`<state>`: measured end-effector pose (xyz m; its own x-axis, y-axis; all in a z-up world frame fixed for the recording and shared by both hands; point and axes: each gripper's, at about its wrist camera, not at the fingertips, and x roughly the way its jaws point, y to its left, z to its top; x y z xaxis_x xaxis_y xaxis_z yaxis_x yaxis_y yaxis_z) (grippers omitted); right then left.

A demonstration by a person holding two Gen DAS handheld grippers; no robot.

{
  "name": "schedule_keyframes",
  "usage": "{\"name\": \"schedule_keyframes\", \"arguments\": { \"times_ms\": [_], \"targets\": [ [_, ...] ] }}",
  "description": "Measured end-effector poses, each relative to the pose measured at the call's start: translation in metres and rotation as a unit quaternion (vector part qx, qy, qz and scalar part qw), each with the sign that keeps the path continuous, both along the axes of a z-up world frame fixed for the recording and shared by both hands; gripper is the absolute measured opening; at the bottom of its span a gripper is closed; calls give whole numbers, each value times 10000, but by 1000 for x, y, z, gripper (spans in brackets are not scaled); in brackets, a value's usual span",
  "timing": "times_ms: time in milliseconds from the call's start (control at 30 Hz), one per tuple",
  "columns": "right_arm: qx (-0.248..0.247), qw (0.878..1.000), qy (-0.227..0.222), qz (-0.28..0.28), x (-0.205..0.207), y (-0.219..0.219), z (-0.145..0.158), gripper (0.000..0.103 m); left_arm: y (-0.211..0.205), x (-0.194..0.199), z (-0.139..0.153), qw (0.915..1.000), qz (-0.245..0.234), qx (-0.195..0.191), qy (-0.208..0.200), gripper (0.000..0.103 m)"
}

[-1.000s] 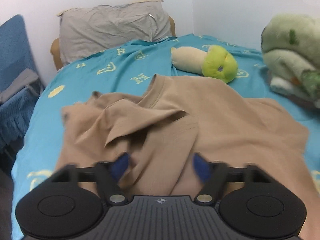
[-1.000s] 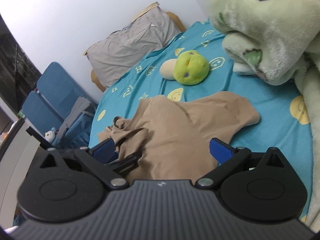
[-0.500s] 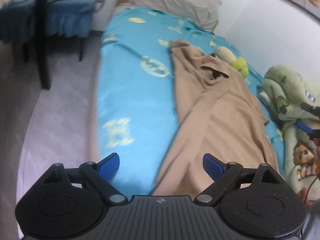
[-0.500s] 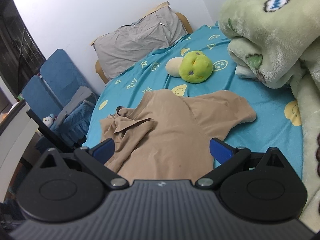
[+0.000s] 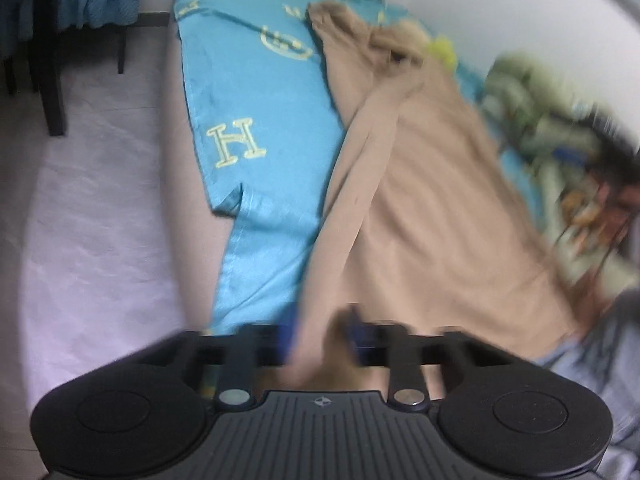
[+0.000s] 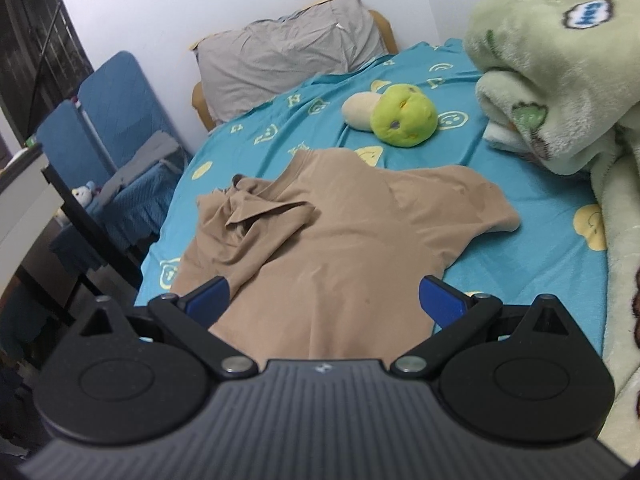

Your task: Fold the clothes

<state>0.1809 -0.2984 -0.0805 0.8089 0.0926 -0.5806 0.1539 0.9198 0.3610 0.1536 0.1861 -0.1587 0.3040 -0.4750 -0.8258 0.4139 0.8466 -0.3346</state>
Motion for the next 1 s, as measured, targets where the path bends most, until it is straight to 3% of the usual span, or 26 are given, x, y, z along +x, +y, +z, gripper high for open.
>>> {"name": "schedule_keyframes", "arguments": {
  "times_ms": [233,367,467,567,667,767,833,1000],
  "targets": [
    [158,9999,29,38,-1,-1,-2,103,-76,-28,81,9903,-1021,806,-480,3],
    [293,9996,42,2,-3,-6,-3,103,-134,-60,115,9868,-1212,890,-600,3],
    [423,9991,36,-6,-5,-11,-3,103,-176,-83,106,9864,-1108,1071,-565,3],
    [583,9983,-21,45,-7,-15,-3,103,-206,-95,71,9859,-1006,1306,-301,4],
    [731,9972,-84,133,-10,-18,-2,103,-225,-99,47,9779,-1114,1763,-133,9],
    [839,9962,-145,201,-13,-20,-1,103,-224,-98,48,9772,-1069,1832,-44,25],
    [903,9954,-221,239,-14,-20,0,103,-218,-96,60,9824,-887,1643,-94,63],
    [1160,9921,-355,328,-11,-18,1,103,-221,-86,106,9874,-201,1241,-963,83]
  ]
}}
